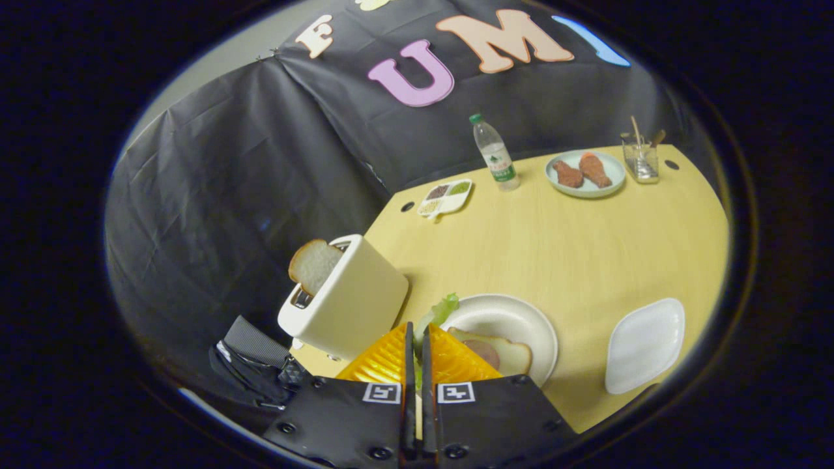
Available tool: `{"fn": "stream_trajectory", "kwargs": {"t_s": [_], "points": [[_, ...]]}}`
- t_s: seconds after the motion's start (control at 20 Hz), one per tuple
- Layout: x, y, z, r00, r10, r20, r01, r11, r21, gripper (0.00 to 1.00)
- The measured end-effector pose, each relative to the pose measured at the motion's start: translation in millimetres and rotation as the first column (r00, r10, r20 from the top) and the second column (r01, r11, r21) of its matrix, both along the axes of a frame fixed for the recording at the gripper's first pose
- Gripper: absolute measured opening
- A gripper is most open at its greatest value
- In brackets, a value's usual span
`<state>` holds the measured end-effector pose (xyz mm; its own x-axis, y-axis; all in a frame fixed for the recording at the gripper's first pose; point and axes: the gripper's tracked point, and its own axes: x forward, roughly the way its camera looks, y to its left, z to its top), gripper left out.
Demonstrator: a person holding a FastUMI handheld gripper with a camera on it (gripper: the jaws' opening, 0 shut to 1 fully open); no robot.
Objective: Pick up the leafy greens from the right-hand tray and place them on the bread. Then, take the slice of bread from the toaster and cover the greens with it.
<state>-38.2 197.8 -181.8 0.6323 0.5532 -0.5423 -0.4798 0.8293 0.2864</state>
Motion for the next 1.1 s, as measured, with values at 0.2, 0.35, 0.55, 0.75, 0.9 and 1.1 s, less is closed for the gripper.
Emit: {"fn": "stream_trajectory", "kwargs": {"t_s": [0.2, 0.35, 0.55, 0.75, 0.9, 1.1], "points": [[9.9, -29.9, -53.6, 0.994, -0.102, -0.038, 0.095, 0.982, -0.161, 0.07], [17.3, -50.3, -66.0, 0.988, -0.155, 0.005, 0.151, 0.955, -0.257, 0.07], [20.3, -69.6, -83.7, 0.985, -0.170, 0.031, 0.170, 0.912, -0.375, 0.08], [23.1, -77.0, -86.6, 0.982, -0.181, 0.047, 0.184, 0.890, -0.417, 0.15], [25.4, -90.0, -81.4, 0.975, -0.210, 0.071, 0.220, 0.870, -0.441, 0.38], [27.8, -102.0, -65.2, 0.968, -0.213, 0.136, 0.253, 0.834, -0.491, 0.80]]}}
